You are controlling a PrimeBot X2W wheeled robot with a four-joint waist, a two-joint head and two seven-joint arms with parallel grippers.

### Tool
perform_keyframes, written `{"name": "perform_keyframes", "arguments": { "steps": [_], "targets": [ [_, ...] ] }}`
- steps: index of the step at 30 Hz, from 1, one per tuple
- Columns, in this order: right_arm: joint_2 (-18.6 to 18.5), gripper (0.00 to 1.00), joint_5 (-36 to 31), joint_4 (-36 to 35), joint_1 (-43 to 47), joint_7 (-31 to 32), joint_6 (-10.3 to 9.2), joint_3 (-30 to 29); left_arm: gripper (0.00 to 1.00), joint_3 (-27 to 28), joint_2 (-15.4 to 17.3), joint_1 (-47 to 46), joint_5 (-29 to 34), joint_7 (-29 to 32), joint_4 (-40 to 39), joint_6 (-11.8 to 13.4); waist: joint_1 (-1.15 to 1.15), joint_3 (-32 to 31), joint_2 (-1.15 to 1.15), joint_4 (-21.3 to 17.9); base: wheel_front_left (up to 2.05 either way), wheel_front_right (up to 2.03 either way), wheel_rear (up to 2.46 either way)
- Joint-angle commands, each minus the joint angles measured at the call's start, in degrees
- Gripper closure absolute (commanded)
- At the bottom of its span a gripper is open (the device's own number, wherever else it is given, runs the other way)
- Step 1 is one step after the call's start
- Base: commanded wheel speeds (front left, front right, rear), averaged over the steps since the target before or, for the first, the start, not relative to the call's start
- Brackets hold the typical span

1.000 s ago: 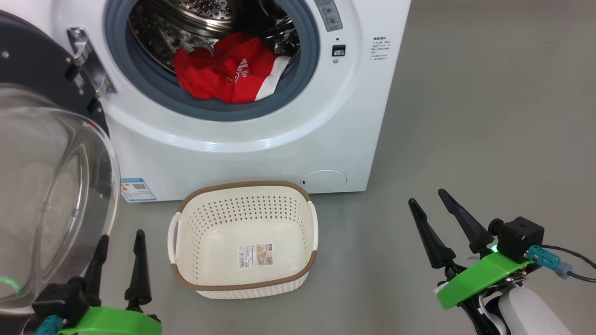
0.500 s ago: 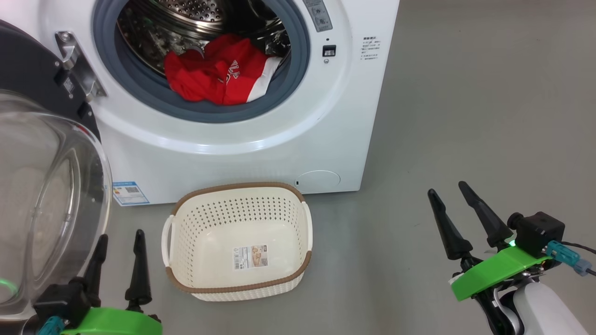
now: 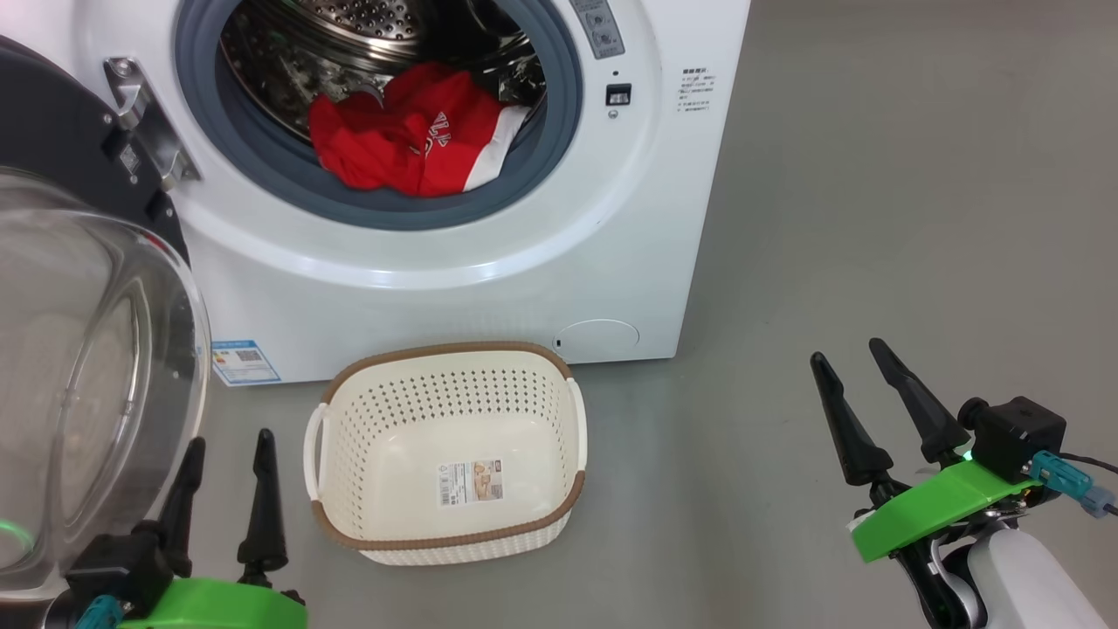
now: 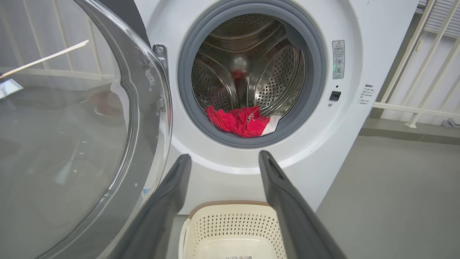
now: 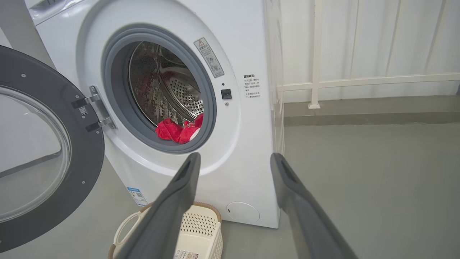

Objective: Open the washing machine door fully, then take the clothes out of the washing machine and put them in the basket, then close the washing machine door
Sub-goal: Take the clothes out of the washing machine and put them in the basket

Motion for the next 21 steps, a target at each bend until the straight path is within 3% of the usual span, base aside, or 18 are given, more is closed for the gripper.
{"name": "perform_keyframes", "arguments": {
  "steps": [1, 21],
  "targets": [
    [-0.2, 0.00, -0.3, -1.2, -0.1, -0.7, 0.09, 0.8, 0.00, 2.4, 0.9, -0.5, 0.6, -0.7, -1.3, -0.6, 0.00, -0.1, 0.00, 0.0, 0.00, 0.00, 0.00],
    [0.0, 0.00, 0.0, -1.1, -0.2, -0.7, 0.09, 1.2, 0.00, 4.7, -0.6, -0.3, 2.7, -0.7, -1.2, -2.2, 0.00, -0.1, 0.00, 0.1, 0.00, 0.00, 0.00]
  ]
}}
